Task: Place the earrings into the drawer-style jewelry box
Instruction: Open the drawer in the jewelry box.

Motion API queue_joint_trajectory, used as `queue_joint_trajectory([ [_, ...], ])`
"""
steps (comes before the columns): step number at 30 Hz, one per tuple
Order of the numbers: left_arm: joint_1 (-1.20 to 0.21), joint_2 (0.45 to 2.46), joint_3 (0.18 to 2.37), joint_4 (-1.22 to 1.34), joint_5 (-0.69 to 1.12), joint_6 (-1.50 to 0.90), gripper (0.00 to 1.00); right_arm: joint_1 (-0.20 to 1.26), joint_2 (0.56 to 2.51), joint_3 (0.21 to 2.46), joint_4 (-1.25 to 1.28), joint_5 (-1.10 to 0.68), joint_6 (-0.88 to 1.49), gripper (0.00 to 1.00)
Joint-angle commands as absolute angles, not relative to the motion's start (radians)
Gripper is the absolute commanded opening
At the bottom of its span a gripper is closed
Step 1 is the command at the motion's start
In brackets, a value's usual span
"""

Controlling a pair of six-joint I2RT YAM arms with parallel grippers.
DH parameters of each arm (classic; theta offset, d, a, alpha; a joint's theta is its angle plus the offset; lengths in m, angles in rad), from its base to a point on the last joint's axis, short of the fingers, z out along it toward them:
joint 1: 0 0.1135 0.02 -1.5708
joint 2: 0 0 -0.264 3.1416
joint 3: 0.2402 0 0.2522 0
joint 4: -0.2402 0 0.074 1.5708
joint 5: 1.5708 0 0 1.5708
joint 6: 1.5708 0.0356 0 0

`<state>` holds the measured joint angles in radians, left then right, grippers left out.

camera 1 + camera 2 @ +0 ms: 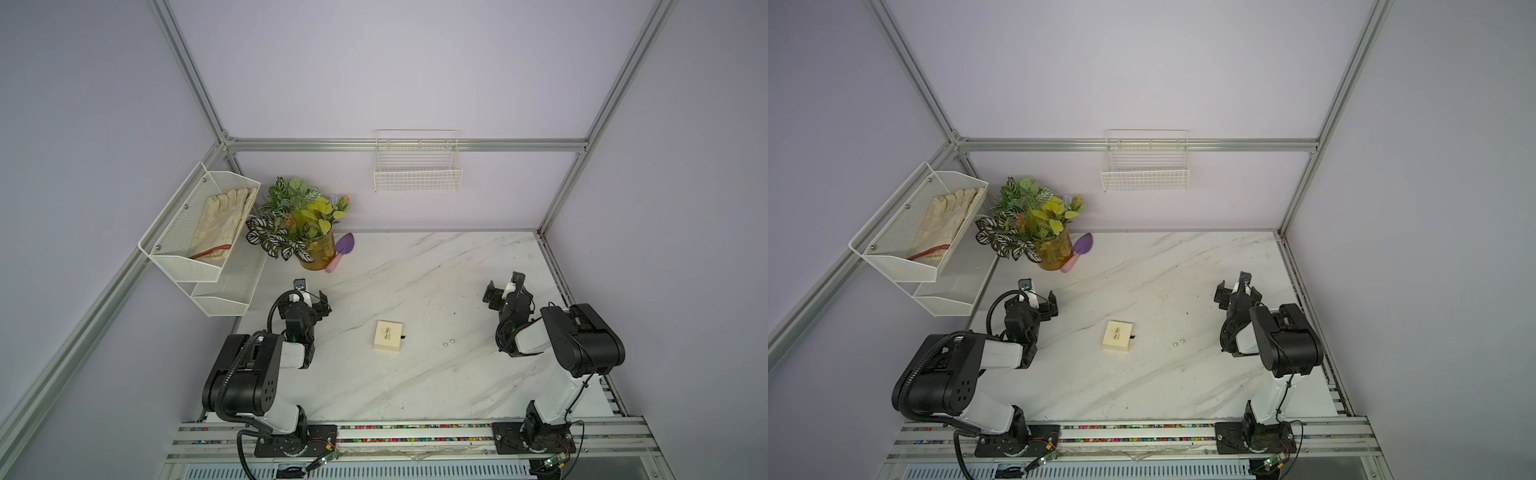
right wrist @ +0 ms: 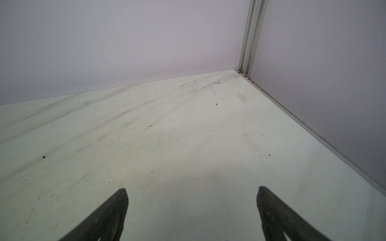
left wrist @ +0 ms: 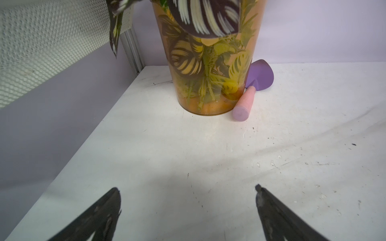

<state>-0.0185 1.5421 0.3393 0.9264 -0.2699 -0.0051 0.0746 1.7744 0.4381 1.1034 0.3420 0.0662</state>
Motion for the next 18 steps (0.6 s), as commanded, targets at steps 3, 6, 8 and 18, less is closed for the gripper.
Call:
queue_joint_trajectory([
  [3, -0.096, 1.299, 0.259, 0.938, -0.429, 0.009, 1.00, 0.081, 1.553, 0.419, 0.988, 0.326, 0.085, 0.97],
  [6, -0.140, 1.145, 0.279, 0.740, -0.494, 0.000, 1.00, 0.081, 1.424, 0.408, 0.892, 0.303, 0.149, 0.97],
  [8, -0.152, 1.057, 0.302, 0.611, -0.504, -0.025, 1.00, 0.080, 1.332, 0.393, 0.845, 0.262, 0.187, 0.97],
  [18, -0.145, 0.879, 0.455, -0.034, -0.718, -0.604, 1.00, 0.080, 1.068, 0.502, 0.287, 0.356, 0.521, 0.97],
])
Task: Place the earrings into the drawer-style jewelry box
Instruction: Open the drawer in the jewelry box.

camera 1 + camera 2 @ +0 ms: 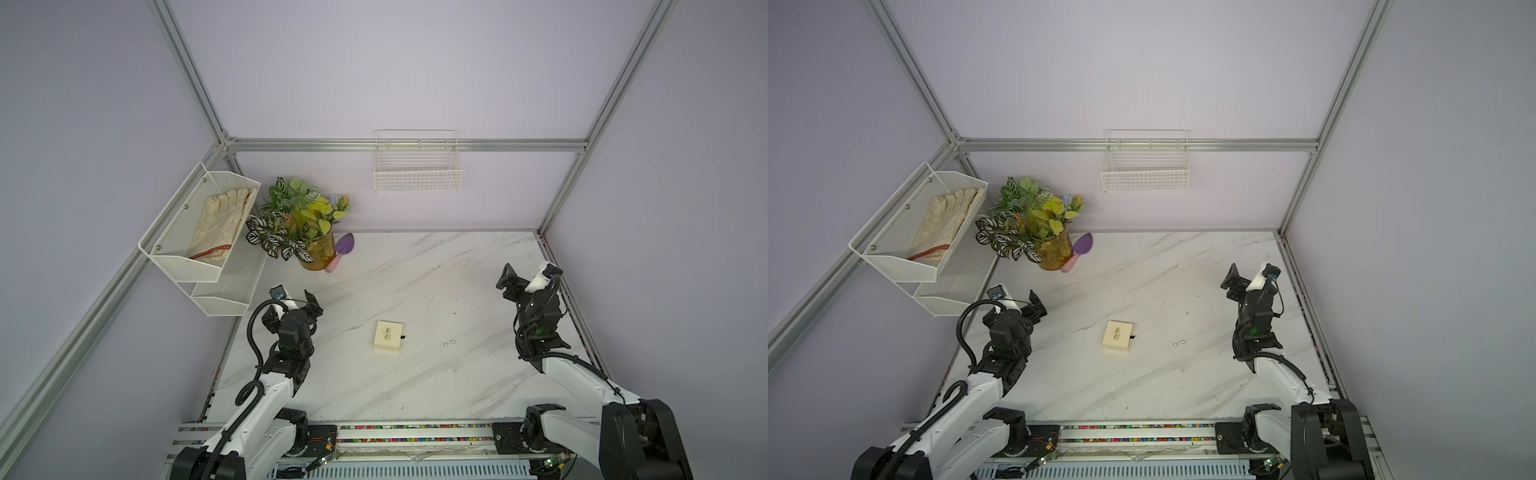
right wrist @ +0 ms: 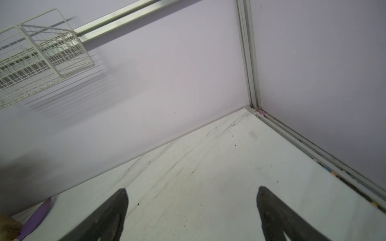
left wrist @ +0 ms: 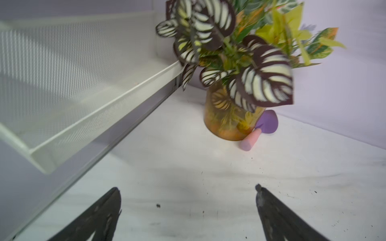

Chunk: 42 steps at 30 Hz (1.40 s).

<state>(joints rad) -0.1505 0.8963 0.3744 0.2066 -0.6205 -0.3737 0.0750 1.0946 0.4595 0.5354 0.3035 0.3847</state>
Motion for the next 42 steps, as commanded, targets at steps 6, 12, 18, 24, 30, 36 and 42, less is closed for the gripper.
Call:
queue_joint_trajectory([
  [6, -0.159, 0.934, 0.530, -0.130, -0.498, -0.588, 1.00, 0.081, 1.092, 0.589, 0.062, 0.289, 0.618, 0.97],
  [12, -0.373, 0.995, 0.644, -0.232, -0.481, -0.527, 1.00, 0.081, 1.141, 0.627, 0.041, -0.108, 0.480, 0.97],
  [18, -0.468, 1.000, 0.669, -0.268, -0.280, -0.525, 1.00, 0.121, 1.166, 0.627, -0.021, -0.317, 0.464, 0.96],
  [24, -0.528, 1.033, 0.665, -0.268, -0.097, -0.557, 1.00, 0.331, 1.174, 0.609, -0.032, -0.296, 0.593, 0.82],
  [30, -0.570, 1.085, 0.667, -0.268, 0.011, -0.573, 1.00, 0.511, 1.245, 0.610, 0.023, -0.266, 0.760, 0.63],
  [36, -0.569, 1.132, 0.641, -0.239, 0.103, -0.658, 0.88, 0.610, 1.362, 0.641, 0.061, -0.270, 0.825, 0.48],
  [42, -0.556, 1.207, 0.652, -0.241, 0.139, -0.694, 0.74, 0.623, 1.472, 0.672, 0.114, -0.295, 0.867, 0.41],
])
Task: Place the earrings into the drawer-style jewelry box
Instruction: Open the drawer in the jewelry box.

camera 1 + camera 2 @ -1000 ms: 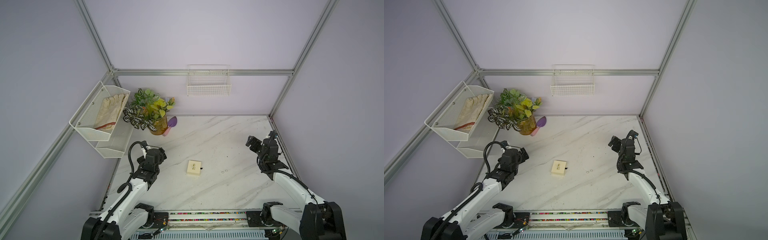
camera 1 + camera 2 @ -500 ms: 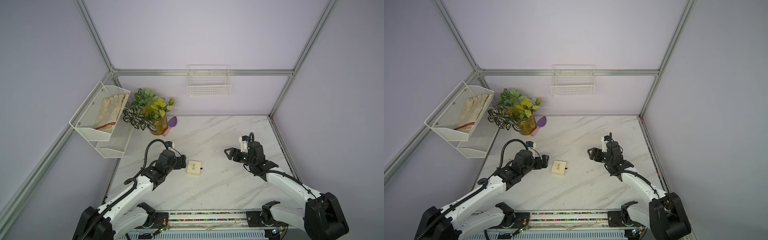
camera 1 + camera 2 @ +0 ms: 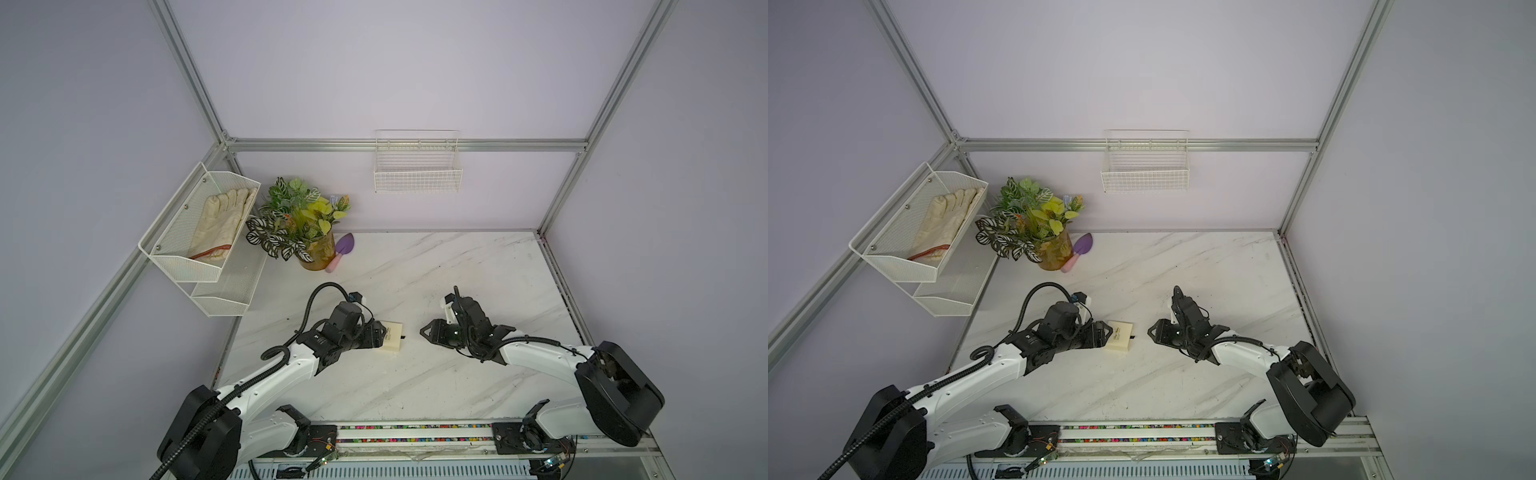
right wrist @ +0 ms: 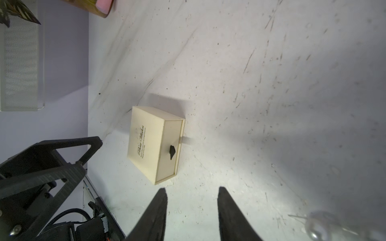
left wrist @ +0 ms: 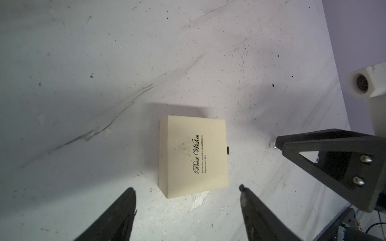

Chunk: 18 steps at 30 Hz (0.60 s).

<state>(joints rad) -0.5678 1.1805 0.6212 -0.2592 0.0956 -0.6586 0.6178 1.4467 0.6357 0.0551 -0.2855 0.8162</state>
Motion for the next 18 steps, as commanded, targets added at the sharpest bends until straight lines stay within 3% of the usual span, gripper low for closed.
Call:
queue_joint_trajectory([
  [1, -0.550, 1.220, 0.653, -0.244, 0.144, -0.695, 0.72, 0.624, 1.490, 0.681, 0.117, -0.300, 0.874, 0.41],
  [18, -0.433, 1.380, 0.640, -0.161, 0.269, -0.668, 0.52, 0.624, 1.628, 0.745, 0.134, -0.340, 0.882, 0.33],
])
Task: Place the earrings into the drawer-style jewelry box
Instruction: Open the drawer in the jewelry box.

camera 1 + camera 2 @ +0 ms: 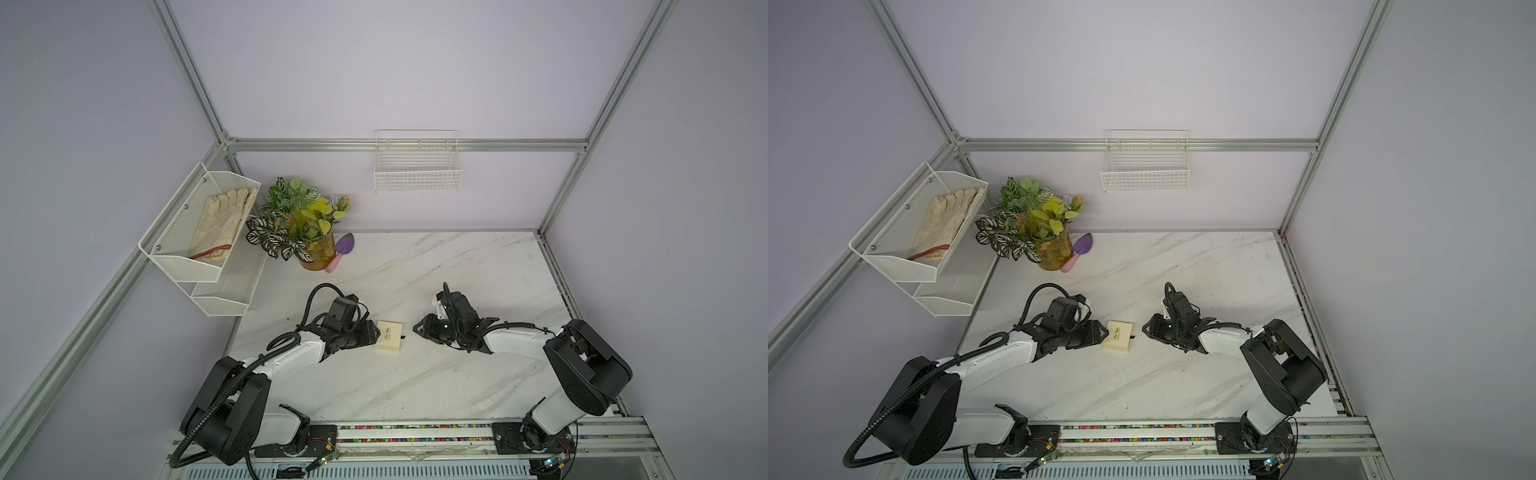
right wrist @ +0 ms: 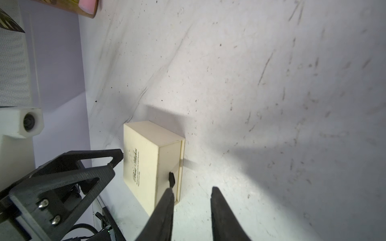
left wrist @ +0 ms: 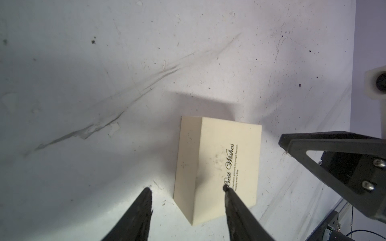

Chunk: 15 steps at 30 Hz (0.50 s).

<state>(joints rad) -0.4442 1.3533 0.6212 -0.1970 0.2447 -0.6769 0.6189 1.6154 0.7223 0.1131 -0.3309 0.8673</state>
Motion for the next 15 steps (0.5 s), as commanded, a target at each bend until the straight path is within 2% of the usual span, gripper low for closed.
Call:
queue_joint_trajectory([
  [1, -0.430, 1.386, 0.638, -0.157, 0.270, -0.667, 0.50, 0.625, 1.629, 0.745, 0.135, -0.342, 0.883, 0.33],
  [15, -0.426, 1.465, 0.625, -0.094, 0.285, -0.678, 0.38, 0.629, 1.686, 0.738, 0.232, -0.428, 0.940, 0.33],
])
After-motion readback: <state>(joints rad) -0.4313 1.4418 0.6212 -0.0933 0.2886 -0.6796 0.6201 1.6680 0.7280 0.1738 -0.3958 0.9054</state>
